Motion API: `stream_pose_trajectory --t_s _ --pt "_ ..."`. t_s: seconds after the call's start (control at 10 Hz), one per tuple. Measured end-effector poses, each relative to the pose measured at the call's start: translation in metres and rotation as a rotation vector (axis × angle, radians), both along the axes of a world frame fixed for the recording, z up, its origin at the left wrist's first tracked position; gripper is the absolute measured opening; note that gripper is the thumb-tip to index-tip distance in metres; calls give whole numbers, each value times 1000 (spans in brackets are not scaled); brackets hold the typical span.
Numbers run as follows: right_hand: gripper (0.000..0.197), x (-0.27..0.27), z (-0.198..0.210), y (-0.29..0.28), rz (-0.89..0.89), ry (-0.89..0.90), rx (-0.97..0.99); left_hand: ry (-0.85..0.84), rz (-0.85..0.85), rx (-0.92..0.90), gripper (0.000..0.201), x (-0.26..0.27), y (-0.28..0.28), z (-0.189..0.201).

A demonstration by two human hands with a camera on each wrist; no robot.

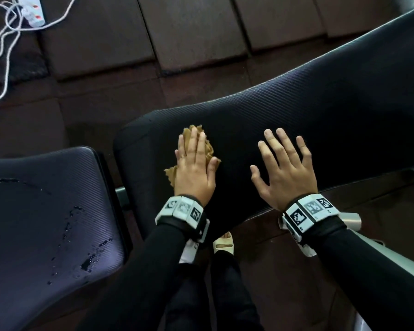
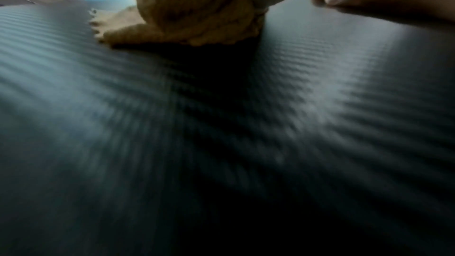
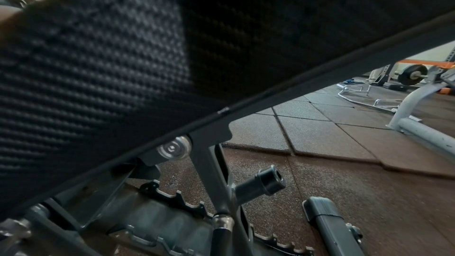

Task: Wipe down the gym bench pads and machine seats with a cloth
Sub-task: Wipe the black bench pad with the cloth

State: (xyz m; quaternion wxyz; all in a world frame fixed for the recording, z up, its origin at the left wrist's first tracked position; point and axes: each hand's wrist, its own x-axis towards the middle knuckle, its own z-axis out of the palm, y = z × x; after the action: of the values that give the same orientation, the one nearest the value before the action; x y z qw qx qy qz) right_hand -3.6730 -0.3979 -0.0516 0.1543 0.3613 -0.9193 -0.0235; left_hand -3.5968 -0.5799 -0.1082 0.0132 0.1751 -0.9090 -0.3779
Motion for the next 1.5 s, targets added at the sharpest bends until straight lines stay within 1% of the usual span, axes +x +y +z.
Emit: stream_pose_trajectory --t_s 0.1,0.2,0.3,0.4,0.5,0.6,0.7,0.8,0.9,1.0,1.1,1.2,1.3,1.4,1.5 --pt "47 0 1 0 -2 1 2 -19 46 -12 58 -31 -30 -2" --pt "47 1 1 0 -2 -2 1 -77 95 -37 59 -50 -68 -12" --pt "47 1 1 0 -1 -5 5 -113 204 9 58 -45 -99 -26" --pt "47 1 1 0 -1 -6 2 -145 394 46 57 -15 -111 -42" --pt "47 1 1 0 -4 -5 -1 -192 562 68 56 30 -96 -53" --pt "47 0 1 -1 -4 0 -5 -245 632 115 57 68 -59 -52" --pt "46 0 1 -1 3 5 -5 -306 618 113 60 82 -21 -41" --pt "47 0 1 0 -1 2 -2 -267 539 141 62 67 -3 -29" --pt "47 0 0 0 -1 4 2 -179 429 110 61 33 -14 -24" --pt "47 0 0 0 3 5 0 -123 368 35 59 -3 -48 -27" --pt "47 0 0 0 4 5 -2 -101 366 10 58 -17 -91 -41" --pt "47 0 0 0 5 5 -2 -139 456 36 57 -4 -121 -57" --pt "48 -1 -1 1 6 7 -3 -182 605 62 53 26 -124 -66" --pt "48 0 -1 1 3 9 -1 -219 729 105 50 50 -111 -70" --pt "48 -1 -1 1 7 15 2 -238 766 56 45 45 -108 -67"
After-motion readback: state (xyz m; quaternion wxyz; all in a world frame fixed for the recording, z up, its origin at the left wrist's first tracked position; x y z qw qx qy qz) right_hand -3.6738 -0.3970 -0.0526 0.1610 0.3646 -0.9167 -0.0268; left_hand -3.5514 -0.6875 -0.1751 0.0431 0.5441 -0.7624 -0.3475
